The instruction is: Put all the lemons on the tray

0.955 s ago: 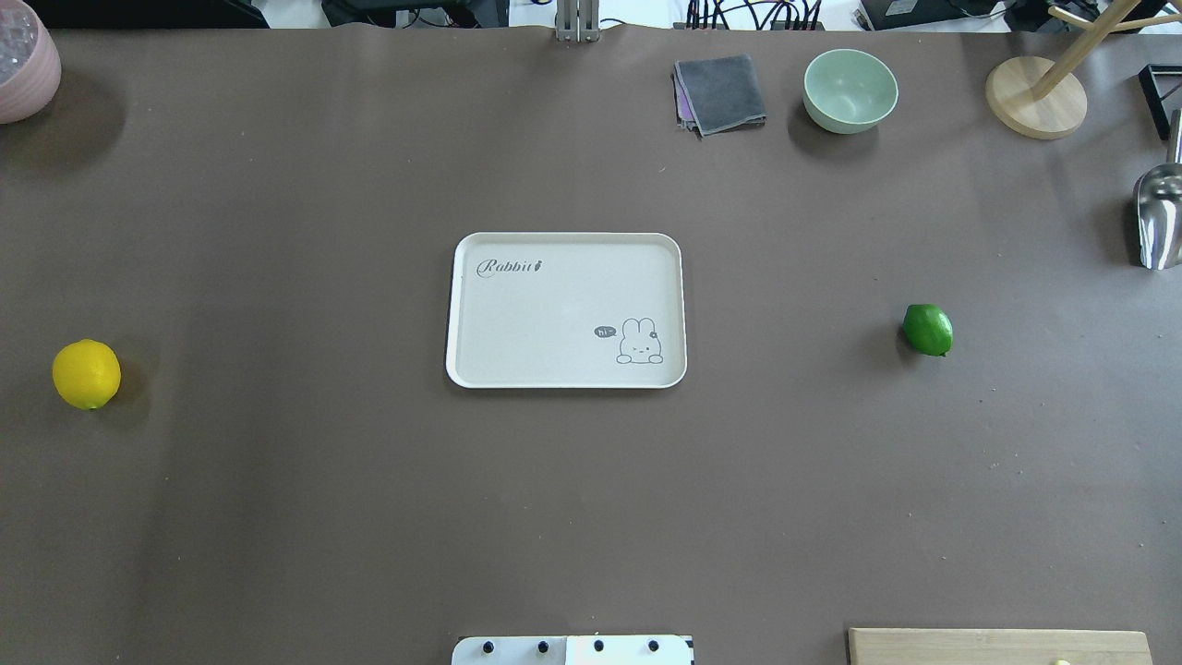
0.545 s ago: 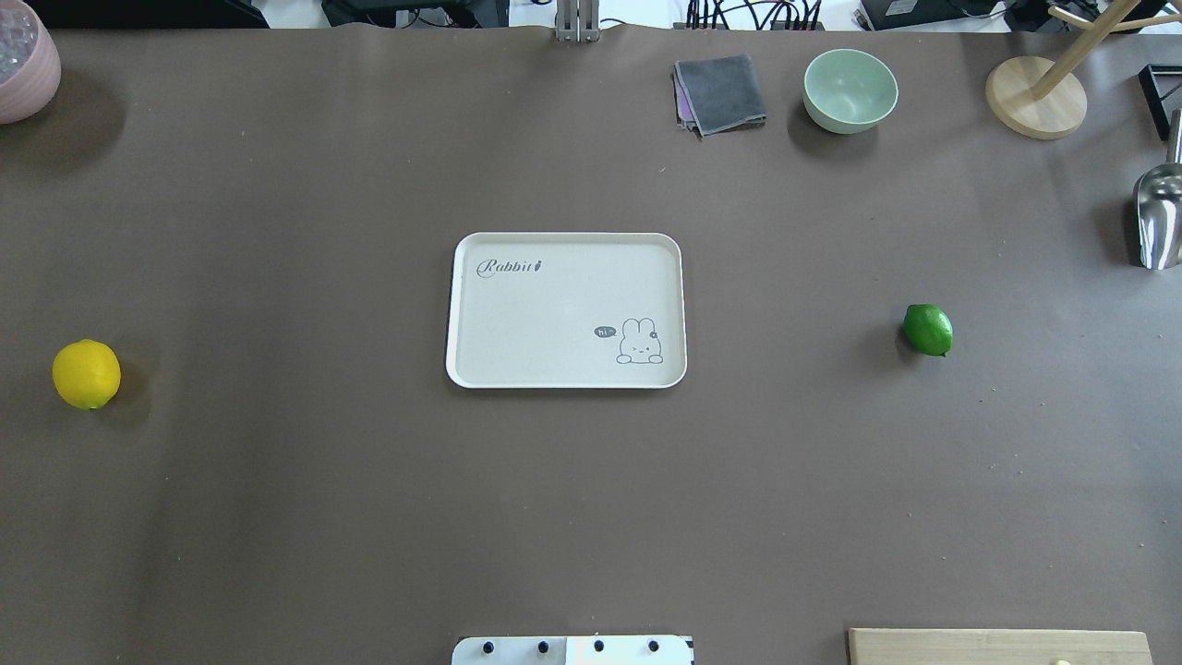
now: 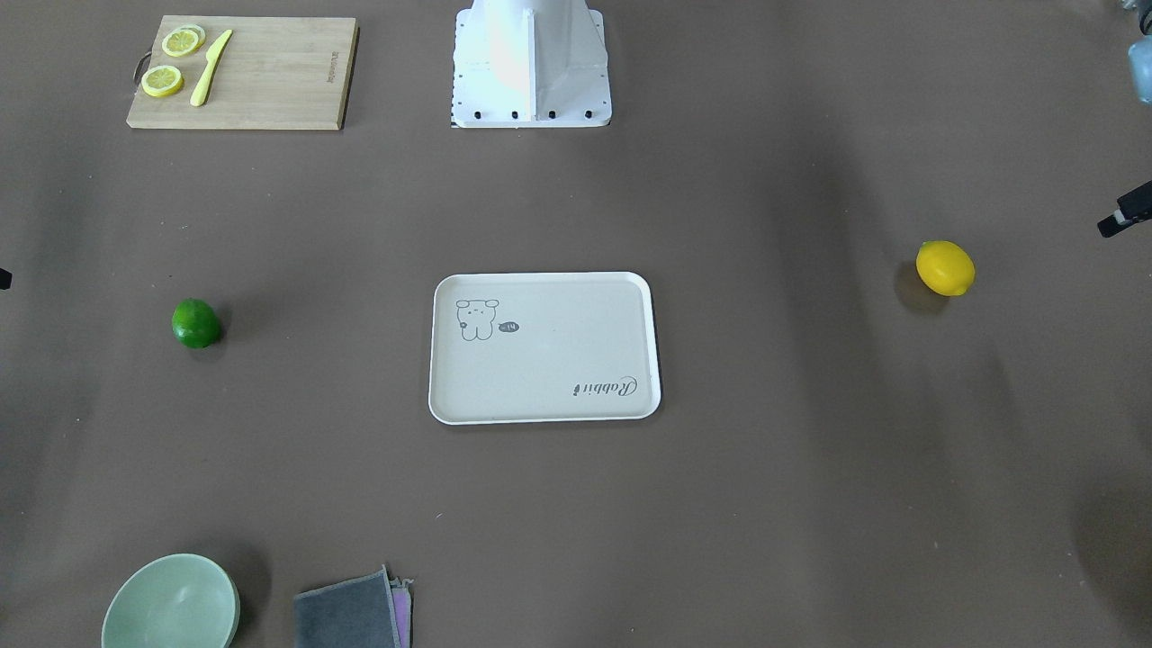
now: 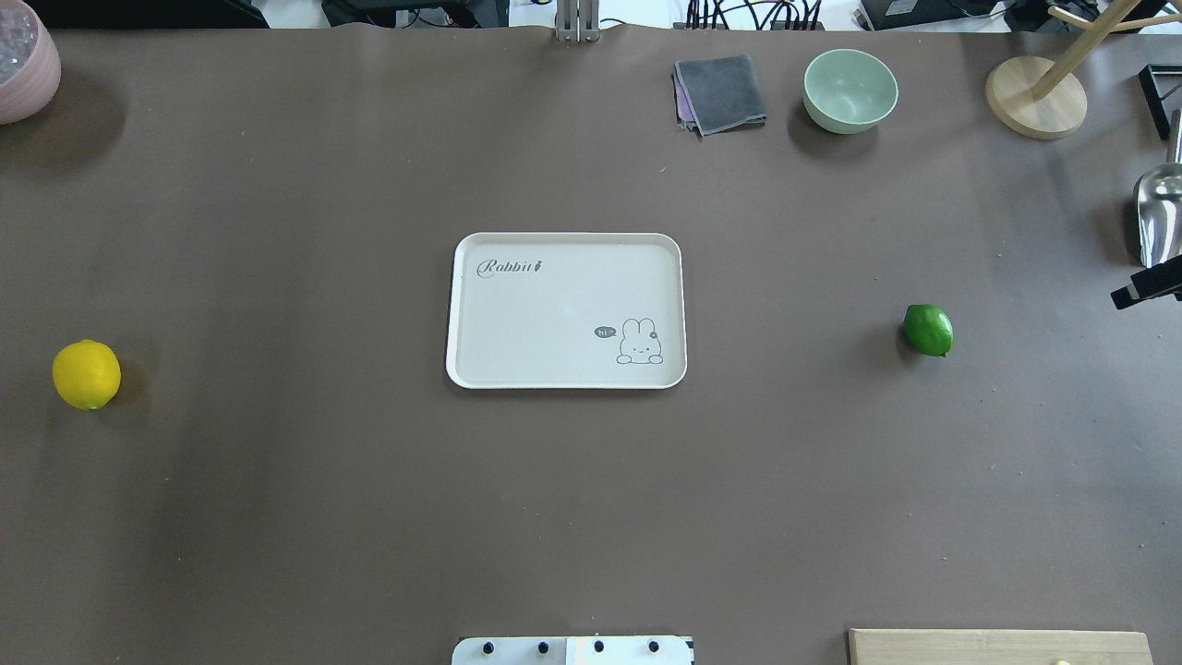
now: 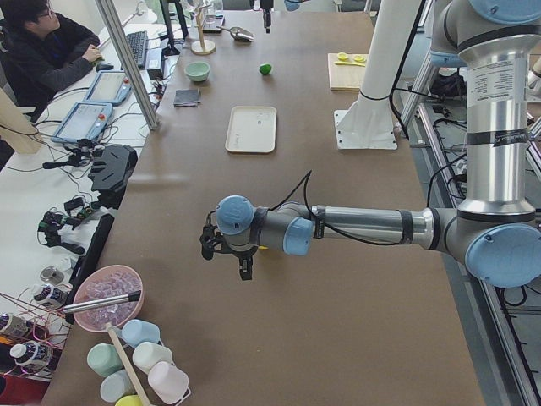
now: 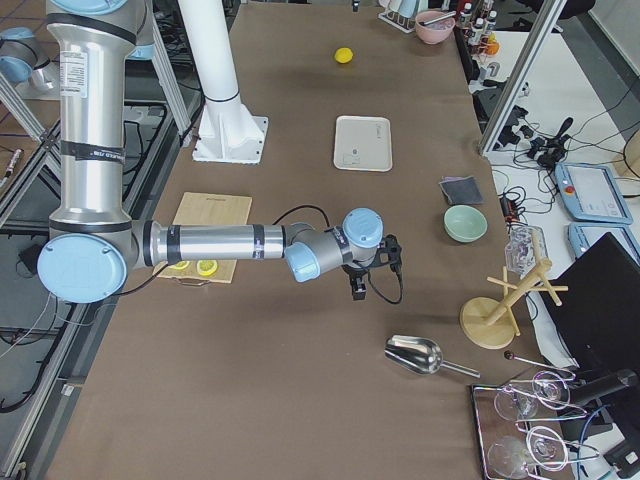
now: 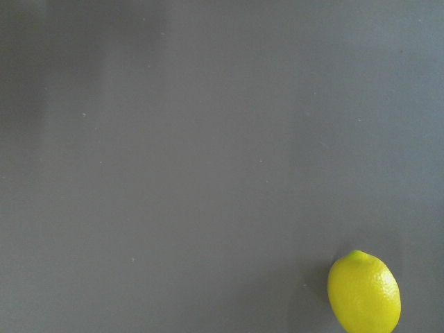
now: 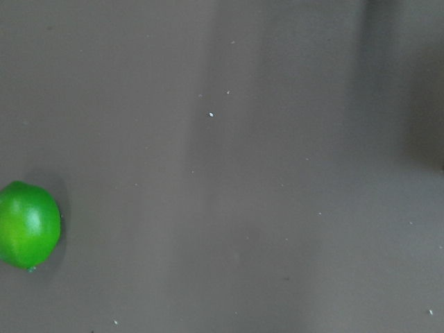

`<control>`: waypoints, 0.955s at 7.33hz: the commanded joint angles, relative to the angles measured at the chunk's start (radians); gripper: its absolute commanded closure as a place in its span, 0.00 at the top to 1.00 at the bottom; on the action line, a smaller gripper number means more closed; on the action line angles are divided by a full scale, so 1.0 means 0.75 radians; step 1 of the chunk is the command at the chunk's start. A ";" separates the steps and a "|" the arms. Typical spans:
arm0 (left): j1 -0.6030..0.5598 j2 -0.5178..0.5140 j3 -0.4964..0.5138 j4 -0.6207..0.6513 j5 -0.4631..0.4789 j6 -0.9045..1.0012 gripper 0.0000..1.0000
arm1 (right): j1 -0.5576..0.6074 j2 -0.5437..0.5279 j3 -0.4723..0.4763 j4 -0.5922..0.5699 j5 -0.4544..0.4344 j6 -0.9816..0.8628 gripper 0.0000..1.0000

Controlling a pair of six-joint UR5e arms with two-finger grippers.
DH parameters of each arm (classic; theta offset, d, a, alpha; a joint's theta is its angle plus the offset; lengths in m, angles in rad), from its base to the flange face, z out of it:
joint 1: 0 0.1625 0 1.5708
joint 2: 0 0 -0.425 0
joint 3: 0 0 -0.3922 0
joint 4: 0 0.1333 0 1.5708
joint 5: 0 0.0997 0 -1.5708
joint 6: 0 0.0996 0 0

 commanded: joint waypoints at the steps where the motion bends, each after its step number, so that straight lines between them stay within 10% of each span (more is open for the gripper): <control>1: 0.119 -0.083 0.038 -0.011 -0.002 -0.094 0.98 | -0.107 0.088 -0.011 -0.004 -0.040 0.146 1.00; 7: 0.342 -0.202 0.205 -0.058 -0.010 -0.311 0.98 | -0.132 0.119 -0.004 -0.002 -0.036 0.211 1.00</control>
